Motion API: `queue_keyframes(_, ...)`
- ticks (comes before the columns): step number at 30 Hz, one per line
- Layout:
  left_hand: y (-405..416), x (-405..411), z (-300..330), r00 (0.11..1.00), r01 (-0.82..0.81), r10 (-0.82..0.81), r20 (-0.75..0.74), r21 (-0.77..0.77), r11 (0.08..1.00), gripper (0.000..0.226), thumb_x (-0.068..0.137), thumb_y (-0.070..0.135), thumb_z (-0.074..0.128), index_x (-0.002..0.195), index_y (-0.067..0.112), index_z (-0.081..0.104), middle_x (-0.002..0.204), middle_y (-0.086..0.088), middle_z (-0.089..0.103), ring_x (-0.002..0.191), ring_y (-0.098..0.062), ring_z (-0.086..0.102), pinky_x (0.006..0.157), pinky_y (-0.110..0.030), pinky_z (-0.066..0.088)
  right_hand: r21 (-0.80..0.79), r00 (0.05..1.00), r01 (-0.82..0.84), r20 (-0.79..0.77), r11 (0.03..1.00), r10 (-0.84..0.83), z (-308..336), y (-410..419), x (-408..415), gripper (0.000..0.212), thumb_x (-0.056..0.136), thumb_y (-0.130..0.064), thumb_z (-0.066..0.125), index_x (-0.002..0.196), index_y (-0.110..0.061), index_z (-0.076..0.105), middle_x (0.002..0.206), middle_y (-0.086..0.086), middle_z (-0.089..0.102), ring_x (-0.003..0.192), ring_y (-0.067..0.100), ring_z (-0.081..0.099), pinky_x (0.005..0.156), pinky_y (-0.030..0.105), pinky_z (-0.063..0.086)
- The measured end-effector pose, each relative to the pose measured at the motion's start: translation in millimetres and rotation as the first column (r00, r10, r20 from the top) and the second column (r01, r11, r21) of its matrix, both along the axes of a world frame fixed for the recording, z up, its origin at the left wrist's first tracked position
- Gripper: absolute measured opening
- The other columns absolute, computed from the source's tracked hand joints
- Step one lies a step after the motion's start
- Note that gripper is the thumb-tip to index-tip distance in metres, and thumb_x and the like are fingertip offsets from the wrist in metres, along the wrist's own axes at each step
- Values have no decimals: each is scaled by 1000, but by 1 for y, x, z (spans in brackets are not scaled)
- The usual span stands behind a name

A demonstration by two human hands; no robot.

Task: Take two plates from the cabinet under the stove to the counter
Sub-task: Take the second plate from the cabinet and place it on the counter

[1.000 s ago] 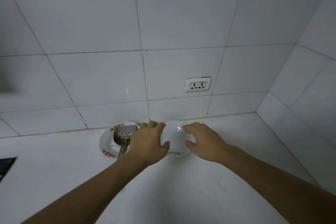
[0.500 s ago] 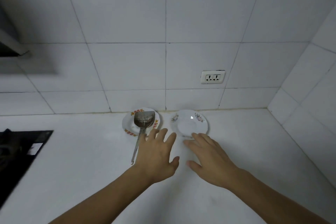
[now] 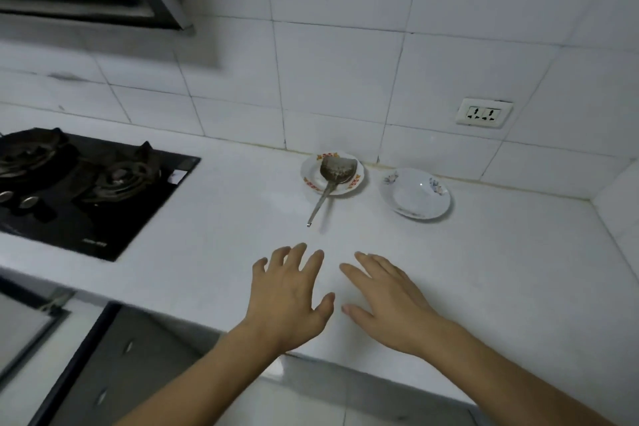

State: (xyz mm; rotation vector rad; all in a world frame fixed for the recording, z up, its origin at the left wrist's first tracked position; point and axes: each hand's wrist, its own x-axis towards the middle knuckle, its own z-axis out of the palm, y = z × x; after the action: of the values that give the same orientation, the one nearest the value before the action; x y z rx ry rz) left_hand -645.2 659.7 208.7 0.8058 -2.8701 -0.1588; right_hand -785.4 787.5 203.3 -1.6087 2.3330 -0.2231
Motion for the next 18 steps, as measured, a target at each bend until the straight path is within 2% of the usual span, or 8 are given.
queue_keyframes(7,-4,103,3,983,-181,181,-24,1,983,61,79,58,44,123,19,57,126,-11,61,111,-35,57,82,-52,49,-61,984,-176,18,982,177,3,-28,80,62,91,-51,40,147,-30,21,158,0,18,143,17,13,114,31,14)
queue_keyframes(14,-7,248,6,934,-356,357,-30,38,934,64,81,63,38,131,24,49,132,-7,56,118,-28,51,87,-47,45,-113,938,-329,74,937,339,6,-62,201,63,90,-51,41,146,-30,24,156,0,22,142,14,17,112,31,25)
queue_keyframes(18,-4,339,5,895,-442,444,-37,53,895,62,80,62,42,130,25,48,131,-5,56,114,-27,53,83,-44,47,-141,889,-426,121,894,443,2,-79,279,64,90,-52,41,147,-29,23,156,-2,22,142,12,17,113,28,22)
